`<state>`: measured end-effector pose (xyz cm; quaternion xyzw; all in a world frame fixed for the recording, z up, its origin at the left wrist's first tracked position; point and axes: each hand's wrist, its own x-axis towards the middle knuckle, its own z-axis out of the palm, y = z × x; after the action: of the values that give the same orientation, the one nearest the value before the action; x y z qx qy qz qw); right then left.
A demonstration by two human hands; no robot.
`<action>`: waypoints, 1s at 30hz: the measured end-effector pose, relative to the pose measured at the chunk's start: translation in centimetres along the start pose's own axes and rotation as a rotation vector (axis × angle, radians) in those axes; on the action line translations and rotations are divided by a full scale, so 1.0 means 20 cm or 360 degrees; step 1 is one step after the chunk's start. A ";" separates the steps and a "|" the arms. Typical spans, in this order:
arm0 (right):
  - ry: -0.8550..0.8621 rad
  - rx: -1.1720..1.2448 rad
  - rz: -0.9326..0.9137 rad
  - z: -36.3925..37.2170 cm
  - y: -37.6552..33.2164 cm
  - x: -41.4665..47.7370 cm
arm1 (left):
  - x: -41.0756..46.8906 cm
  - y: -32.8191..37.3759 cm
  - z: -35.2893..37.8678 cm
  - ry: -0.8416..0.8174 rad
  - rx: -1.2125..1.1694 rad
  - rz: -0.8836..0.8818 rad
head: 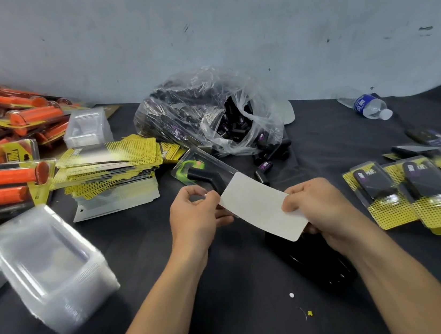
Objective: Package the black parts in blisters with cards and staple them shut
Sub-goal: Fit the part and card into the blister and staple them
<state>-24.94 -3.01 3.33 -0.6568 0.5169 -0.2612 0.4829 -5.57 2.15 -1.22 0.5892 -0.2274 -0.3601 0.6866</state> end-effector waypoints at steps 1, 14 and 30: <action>0.0003 0.0001 -0.0002 0.00 0.00 0.00 | 0.00 0.00 0.00 -0.0005 0.0044 0.0012; -0.0079 -0.0350 -0.0232 0.01 0.00 -0.04 | 0.02 -0.05 -0.03 0.0039 0.0539 -0.0051; -0.0079 -0.0577 -0.0270 0.04 -0.02 -0.04 | -0.06 0.00 0.04 -0.0347 0.0160 0.0006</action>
<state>-24.42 -1.98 3.54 -0.7804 0.4862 -0.1873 0.3457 -6.94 2.64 -0.99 0.5799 -0.3198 -0.4088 0.6280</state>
